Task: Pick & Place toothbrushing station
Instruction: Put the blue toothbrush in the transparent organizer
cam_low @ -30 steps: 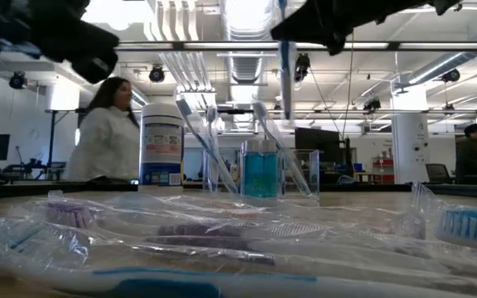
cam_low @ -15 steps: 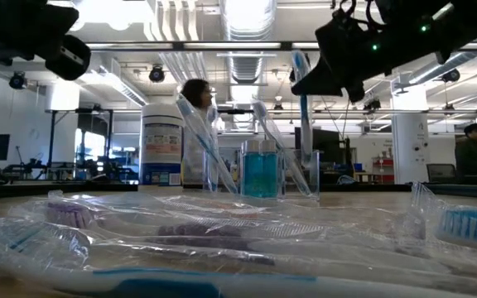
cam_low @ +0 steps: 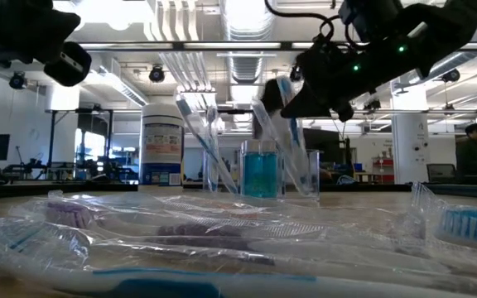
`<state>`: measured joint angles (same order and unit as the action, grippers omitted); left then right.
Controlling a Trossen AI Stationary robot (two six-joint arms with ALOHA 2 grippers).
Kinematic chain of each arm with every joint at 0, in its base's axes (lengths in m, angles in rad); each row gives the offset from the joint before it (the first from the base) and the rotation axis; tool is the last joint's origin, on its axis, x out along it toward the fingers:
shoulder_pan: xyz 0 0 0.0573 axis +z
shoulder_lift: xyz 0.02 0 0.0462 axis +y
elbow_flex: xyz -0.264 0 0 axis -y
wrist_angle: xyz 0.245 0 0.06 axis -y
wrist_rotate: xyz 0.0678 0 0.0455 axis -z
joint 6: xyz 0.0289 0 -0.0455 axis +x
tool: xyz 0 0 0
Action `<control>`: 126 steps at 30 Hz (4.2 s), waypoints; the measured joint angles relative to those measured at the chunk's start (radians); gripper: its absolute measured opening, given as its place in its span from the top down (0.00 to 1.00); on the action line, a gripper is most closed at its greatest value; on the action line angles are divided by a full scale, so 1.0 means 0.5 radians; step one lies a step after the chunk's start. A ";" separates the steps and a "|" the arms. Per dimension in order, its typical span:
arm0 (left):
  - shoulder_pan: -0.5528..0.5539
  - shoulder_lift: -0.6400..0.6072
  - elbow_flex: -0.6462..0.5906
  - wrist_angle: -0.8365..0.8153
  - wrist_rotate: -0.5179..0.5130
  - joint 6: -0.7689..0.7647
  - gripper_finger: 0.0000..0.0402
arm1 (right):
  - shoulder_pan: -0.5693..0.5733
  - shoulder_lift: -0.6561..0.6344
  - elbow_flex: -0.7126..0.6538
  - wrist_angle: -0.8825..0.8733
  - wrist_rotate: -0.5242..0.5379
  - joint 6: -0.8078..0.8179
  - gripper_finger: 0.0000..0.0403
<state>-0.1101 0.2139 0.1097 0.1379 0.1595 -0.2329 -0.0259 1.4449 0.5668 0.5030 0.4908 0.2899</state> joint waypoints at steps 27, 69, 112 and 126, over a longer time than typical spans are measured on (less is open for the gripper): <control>0.001 -0.009 0.022 -0.054 0.000 0.008 0.97 | -0.007 -0.431 0.162 -0.557 -0.160 0.135 0.46; 0.006 -0.233 0.066 -0.507 -0.312 0.538 0.98 | 1.070 0.085 -0.315 1.306 0.377 -0.785 0.94; 0.005 -0.369 0.247 -0.770 -0.361 0.344 0.97 | 1.336 -0.033 0.373 -0.247 0.432 -0.373 0.98; 0.005 -0.366 0.230 -0.753 -0.359 0.291 0.96 | 1.632 0.322 1.472 -2.680 0.077 1.600 0.98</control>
<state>-0.1074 0.0308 0.2249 -0.2385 -0.0202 -0.0872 0.7901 1.6060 1.3026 -0.8370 0.5294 1.0900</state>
